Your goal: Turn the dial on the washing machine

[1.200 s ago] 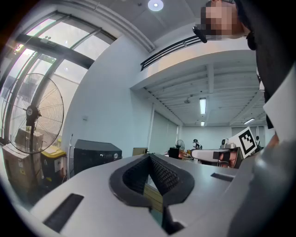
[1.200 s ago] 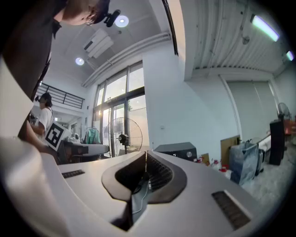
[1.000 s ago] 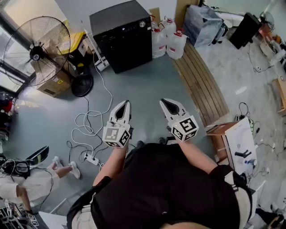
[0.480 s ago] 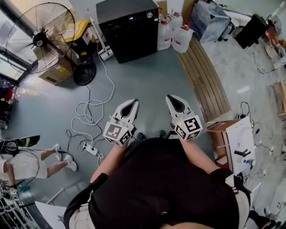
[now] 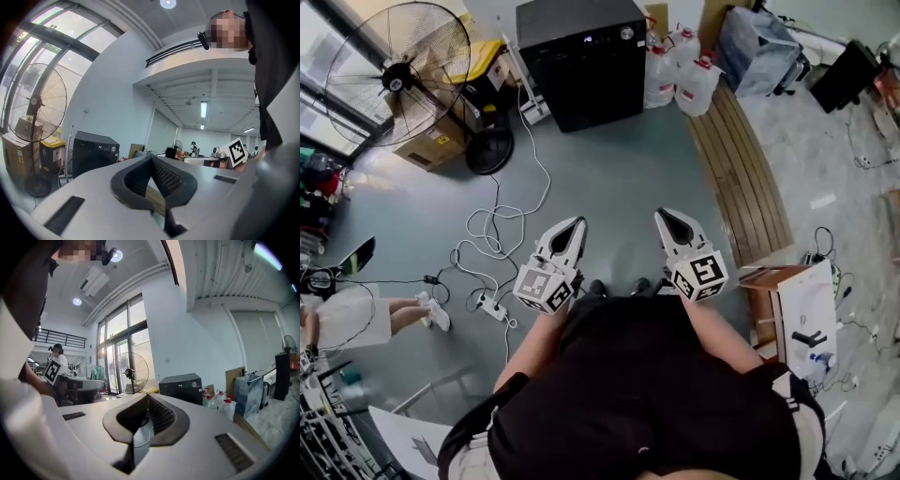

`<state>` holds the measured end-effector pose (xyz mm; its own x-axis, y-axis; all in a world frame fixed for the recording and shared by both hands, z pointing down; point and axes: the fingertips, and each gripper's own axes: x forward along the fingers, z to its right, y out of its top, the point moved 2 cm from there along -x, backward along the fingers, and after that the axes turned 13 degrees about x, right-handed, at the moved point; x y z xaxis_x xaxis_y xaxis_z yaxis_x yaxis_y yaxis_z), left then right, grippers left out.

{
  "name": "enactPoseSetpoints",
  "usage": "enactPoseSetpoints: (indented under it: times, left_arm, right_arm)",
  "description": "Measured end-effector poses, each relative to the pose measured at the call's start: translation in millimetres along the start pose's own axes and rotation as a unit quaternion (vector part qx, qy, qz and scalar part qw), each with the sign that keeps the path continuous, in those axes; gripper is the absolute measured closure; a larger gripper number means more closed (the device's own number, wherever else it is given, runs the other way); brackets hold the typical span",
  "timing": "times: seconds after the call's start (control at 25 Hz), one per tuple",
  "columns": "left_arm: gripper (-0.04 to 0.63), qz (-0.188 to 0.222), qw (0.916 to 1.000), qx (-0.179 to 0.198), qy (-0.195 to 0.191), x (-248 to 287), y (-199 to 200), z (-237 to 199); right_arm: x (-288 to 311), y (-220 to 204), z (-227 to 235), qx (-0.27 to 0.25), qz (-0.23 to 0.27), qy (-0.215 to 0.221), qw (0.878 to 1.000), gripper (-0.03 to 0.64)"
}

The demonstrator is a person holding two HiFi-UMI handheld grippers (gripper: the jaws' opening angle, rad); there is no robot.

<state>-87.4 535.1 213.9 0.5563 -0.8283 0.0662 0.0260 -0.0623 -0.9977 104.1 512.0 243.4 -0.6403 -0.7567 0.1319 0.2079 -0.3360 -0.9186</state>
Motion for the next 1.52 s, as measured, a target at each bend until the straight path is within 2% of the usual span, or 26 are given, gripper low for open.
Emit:
enactPoseSetpoints:
  times: [0.2, 0.4, 0.6, 0.8, 1.28, 1.52]
  left_arm:
    - [0.581, -0.003, 0.9993, 0.001, 0.038, -1.2, 6.9, -2.2]
    - [0.58, -0.02, 0.9982, 0.001, 0.057, 1.7, -4.8, -17.1]
    - [0.581, -0.014, 0.9965, 0.001, 0.082, 20.8, -11.0, -43.8]
    - [0.581, -0.016, 0.9951, 0.0, 0.098, 54.1, -19.6, -84.7]
    - [0.58, 0.025, 0.997, -0.022, 0.07, 149.5, -5.2, -225.7]
    - [0.58, 0.018, 0.9979, -0.045, 0.044, 180.4, -28.1, -277.9]
  right_arm:
    - [2.6, 22.5, 29.8, -0.014, 0.016, -0.005, 1.0, 0.591]
    - [15.8, 21.5, 37.2, -0.016, 0.0, 0.003, 1.0, 0.591]
    - [43.4, 17.4, 53.2, -0.019, -0.017, 0.003, 1.0, 0.591]
    - [78.8, 32.7, 72.9, -0.036, -0.02, -0.011, 0.999, 0.591]
    - [213.6, 94.1, 113.3, -0.077, -0.027, -0.064, 0.995, 0.591]
    - [254.8, 103.4, 131.0, -0.085, -0.03, -0.089, 0.992, 0.591]
